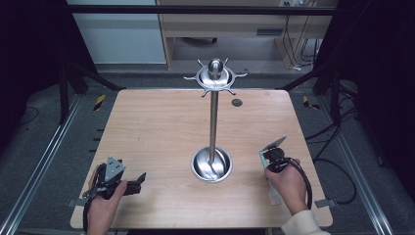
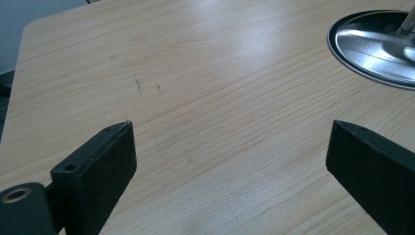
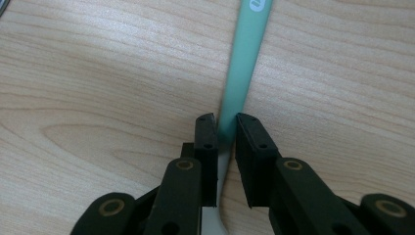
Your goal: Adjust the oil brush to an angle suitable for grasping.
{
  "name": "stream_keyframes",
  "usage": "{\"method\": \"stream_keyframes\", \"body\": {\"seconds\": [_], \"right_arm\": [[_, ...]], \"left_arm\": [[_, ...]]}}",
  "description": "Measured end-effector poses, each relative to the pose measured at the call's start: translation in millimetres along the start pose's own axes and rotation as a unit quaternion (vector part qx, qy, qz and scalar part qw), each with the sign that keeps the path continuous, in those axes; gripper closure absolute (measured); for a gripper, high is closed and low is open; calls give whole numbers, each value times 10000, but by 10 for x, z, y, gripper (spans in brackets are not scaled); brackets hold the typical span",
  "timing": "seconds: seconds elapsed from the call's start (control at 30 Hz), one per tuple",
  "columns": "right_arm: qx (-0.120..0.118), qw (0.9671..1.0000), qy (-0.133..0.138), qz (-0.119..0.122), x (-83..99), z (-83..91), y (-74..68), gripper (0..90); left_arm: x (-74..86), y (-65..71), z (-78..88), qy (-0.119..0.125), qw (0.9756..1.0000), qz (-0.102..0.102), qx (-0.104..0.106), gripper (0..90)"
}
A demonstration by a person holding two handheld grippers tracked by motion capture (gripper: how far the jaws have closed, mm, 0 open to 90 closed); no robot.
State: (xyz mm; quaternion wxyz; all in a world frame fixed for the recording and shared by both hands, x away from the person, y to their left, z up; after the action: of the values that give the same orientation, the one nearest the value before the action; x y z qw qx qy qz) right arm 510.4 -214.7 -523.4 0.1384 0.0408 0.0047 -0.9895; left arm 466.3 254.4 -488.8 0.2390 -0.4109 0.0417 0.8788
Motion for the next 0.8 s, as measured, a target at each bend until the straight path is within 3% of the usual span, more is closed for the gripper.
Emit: {"method": "stream_keyframes", "body": {"seconds": [0.37, 0.47, 0.8], "right_arm": [[-35, 10000, -4, -80, 6, 7, 14, 816], [-185, 9998, 62, -65, 18, 17, 24, 828], [-337, 9984, 434, 126, -7, 191, 58, 831]], "left_arm": [[-2, 0, 0, 10, 10000, 2, 7, 44], [0, -5, -1, 9, 10000, 2, 7, 44], [16, -28, -3, -27, 10000, 34, -49, 44]]}}
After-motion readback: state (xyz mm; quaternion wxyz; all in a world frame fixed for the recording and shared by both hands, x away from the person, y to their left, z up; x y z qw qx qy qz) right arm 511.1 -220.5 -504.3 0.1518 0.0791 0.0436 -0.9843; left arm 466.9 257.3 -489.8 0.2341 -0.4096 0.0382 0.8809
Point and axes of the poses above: each handheld gripper's, and its own axes: z roughly backward along the jaws, x roughly out of its underside, y roughly to its right, the point moved 6 cm from there along -z, roughly forward along the jaws, and after that the axes turned 8 degrees about -y, right-handed, at the moved point
